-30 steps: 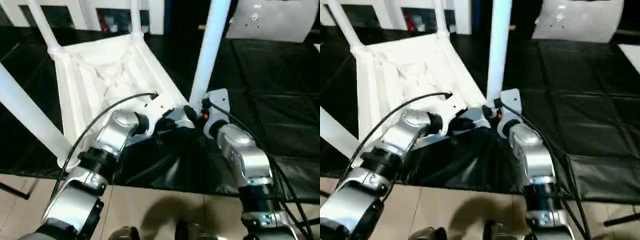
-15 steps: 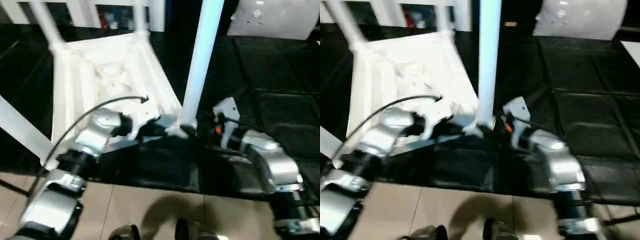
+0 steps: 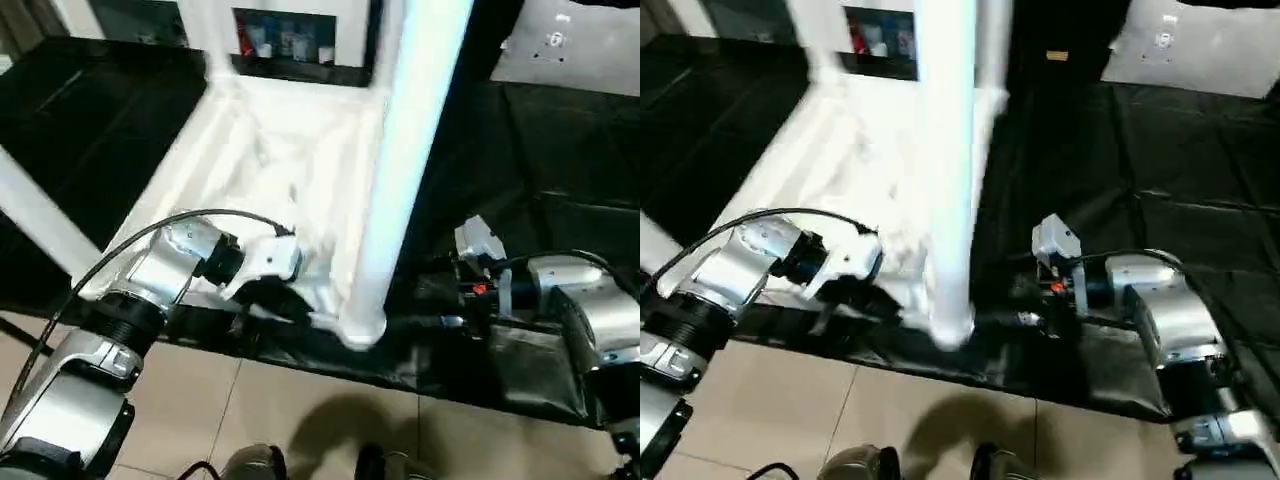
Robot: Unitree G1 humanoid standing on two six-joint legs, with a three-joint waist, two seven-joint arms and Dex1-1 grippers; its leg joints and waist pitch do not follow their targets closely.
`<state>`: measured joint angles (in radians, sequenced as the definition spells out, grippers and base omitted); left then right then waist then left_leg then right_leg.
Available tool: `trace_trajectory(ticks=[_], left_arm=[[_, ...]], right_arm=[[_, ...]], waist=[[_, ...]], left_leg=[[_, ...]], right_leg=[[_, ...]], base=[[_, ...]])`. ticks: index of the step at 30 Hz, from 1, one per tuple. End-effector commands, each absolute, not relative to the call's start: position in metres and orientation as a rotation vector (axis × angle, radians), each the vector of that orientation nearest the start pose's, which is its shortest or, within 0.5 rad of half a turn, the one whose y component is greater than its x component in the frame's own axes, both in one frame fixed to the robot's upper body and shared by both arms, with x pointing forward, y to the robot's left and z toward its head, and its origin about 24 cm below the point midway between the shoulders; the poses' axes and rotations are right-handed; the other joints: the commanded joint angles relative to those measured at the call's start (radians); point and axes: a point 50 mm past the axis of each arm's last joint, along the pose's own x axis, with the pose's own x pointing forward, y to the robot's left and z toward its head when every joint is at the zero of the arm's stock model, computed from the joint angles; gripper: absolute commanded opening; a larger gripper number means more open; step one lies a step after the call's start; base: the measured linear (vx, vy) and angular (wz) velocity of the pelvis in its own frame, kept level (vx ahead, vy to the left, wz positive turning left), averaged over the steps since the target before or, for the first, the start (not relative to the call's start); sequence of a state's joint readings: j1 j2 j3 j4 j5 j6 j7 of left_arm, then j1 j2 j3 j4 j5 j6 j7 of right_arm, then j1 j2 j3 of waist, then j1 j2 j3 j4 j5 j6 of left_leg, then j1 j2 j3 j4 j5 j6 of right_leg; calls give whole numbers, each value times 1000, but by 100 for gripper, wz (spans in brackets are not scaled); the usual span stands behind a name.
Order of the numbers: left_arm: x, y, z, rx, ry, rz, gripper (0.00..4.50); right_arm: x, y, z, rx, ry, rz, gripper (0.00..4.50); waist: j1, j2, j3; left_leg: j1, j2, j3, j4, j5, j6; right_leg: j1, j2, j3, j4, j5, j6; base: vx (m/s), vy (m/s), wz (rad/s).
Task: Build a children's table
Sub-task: Rotate leg to tighten
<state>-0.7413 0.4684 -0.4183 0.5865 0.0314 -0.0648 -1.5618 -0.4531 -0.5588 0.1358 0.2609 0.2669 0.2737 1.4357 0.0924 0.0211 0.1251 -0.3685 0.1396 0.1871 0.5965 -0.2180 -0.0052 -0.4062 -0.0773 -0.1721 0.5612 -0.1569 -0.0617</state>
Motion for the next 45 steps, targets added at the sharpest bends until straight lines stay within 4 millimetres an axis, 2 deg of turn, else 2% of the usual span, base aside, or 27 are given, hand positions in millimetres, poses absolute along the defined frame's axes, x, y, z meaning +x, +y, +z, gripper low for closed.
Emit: trace_trajectory(ticks=[1,5,6,8,9,12,13,18,19,21,22,24,26,27,30,32,33,35,36,37,38,39,40,42,43,44,45], left_arm=[[306,125,78,745,531,-1861,0],[305,121,77,752,523,-1880,0],[305,121,78,754,520,-1881,0],[305,120,78,758,515,-1880,0],[306,120,78,760,514,-1881,0],[305,121,78,761,513,-1884,0],[305,121,78,761,513,-1885,0],[305,122,77,761,515,-1890,0],[304,122,77,760,516,-1889,0],[304,123,76,761,517,-1888,0],[304,123,76,761,519,-1887,0],[304,125,75,756,525,-1880,0],[304,125,75,750,529,-1874,0],[305,126,75,734,530,-1855,0],[309,125,76,663,525,-1768,0],[312,124,77,597,527,-1692,0],[314,123,77,568,527,-1666,0],[317,122,79,531,516,-1618,0],[320,121,80,489,504,-1557,0],[326,120,82,448,487,-1453,0],[328,120,83,437,484,-1432,0],[330,119,84,409,483,-1387,0],[334,118,85,393,473,-1319,0],[334,118,85,393,472,-1304,0],[338,116,86,395,469,-1248,0],[341,113,86,383,461,-1202,0],[343,110,86,371,455,-1164,0]], right_arm=[[289,-178,99,-212,331,1506,448],[288,-173,100,-155,341,1578,448],[288,-171,100,-140,342,1592,431],[288,-167,100,-115,347,1619,431],[287,-166,99,-108,350,1628,405],[287,-163,97,-102,352,1642,393],[288,-161,96,-101,352,1643,389],[293,-155,91,-96,355,1630,352],[294,-153,90,-89,359,1625,351],[295,-152,90,-86,361,1626,320],[295,-151,90,-85,363,1628,311],[295,-150,89,-80,369,1635,310],[295,-150,89,-76,371,1639,289],[293,-148,89,-54,369,1645,275],[288,-142,91,30,350,1639,257],[285,-137,91,65,338,1613,232],[285,-136,91,63,337,1598,225],[285,-133,90,51,330,1565,223],[287,-129,88,40,326,1507,218],[288,-122,84,18,320,1413,215],[289,-120,83,18,321,1389,215],[289,-116,82,25,323,1332,212],[290,-110,81,50,318,1263,209],[290,-108,81,53,317,1246,207],[292,-102,79,55,310,1171,204],[294,-98,79,60,306,1115,204],[297,-94,78,69,302,1049,203]], waist=[[-4,-13,-84],[-1,-14,-86],[-1,-14,-86],[0,-14,-88],[0,-14,-89],[2,-12,-88],[1,-15,-88],[1,-15,-88],[1,-14,-89],[-1,-18,-88],[1,-16,-88],[0,-19,-88],[0,-17,-87],[-1,-19,-86],[-2,-15,-84],[-3,-15,-82],[-3,-15,-80],[-6,-16,-73],[-6,-14,-70],[-12,-18,-64],[-13,-18,-61],[-19,-19,-54],[-35,-24,-48],[-47,-20,-48],[-66,-18,-47],[-71,-16,-48],[-78,-17,-48]], left_leg=[[12,124,-52,-61,-15,158],[10,124,-51,-60,-14,157],[10,124,-51,-59,-14,158],[10,125,-52,-58,-3,161],[9,125,-53,-58,-1,161],[10,124,-52,-58,1,157],[9,123,-52,-58,3,156],[10,123,-51,-58,0,146],[9,123,-51,-58,4,147],[10,124,-52,-58,14,150],[10,124,-51,-58,16,152],[10,124,-51,-58,14,154],[10,122,-50,-58,10,153],[10,122,-50,-58,10,153],[11,127,-52,-59,11,154],[12,127,-52,-62,-10,133],[12,124,-51,-62,-20,127],[14,120,-50,-66,-70,92],[16,117,-50,-67,-87,86],[18,116,-50,-70,-112,67],[21,112,-52,-71,-129,57],[27,105,-54,-72,-174,37],[26,96,-60,-72,-204,13],[31,95,-64,-72,-226,6],[31,100,-70,-74,-255,5],[32,102,-73,-75,-264,6],[27,104,-76,-77,-266,7]], right_leg=[[67,-129,99,-45,-182,-158],[70,-130,99,-45,-175,-161],[70,-130,99,-45,-176,-160],[71,-129,99,-43,-163,-161],[71,-129,98,-42,-161,-161],[69,-129,98,-43,-166,-159],[70,-129,98,-43,-164,-158],[70,-130,99,-41,-170,-161],[70,-130,98,-40,-164,-162],[68,-128,98,-39,-150,-165],[70,-130,99,-37,-147,-164],[69,-129,99,-38,-152,-161],[70,-130,99,-41,-163,-157],[69,-129,99,-41,-166,-155],[69,-129,100,-41,-173,-153],[68,-131,100,-47,-209,-149],[69,-131,100,-52,-227,-144],[68,-131,100,-67,-324,-119],[66,-131,98,-73,-355,-111],[65,-130,99,-83,-416,-89],[62,-130,96,-88,-455,-79],[60,-130,89,-106,-560,-43],[66,-129,76,-126,-660,12],[65,-129,67,-135,-685,36],[67,-129,62,-143,-683,53],[68,-130,61,-142,-671,50],[72,-130,60,-141,-656,48]], base=[[0,0,0],[0,0,0],[0,0,0],[0,0,0],[0,0,0],[0,0,0],[0,0,0],[0,0,0],[0,0,0],[0,0,0],[0,0,0],[0,0,0],[0,0,0],[0,0,0],[0,0,0],[0,0,0],[0,0,0],[0,0,0],[0,0,0],[0,0,0],[0,0,0],[0,0,0],[0,0,0],[0,0,0],[0,0,0],[0,0,0],[0,0,0]])
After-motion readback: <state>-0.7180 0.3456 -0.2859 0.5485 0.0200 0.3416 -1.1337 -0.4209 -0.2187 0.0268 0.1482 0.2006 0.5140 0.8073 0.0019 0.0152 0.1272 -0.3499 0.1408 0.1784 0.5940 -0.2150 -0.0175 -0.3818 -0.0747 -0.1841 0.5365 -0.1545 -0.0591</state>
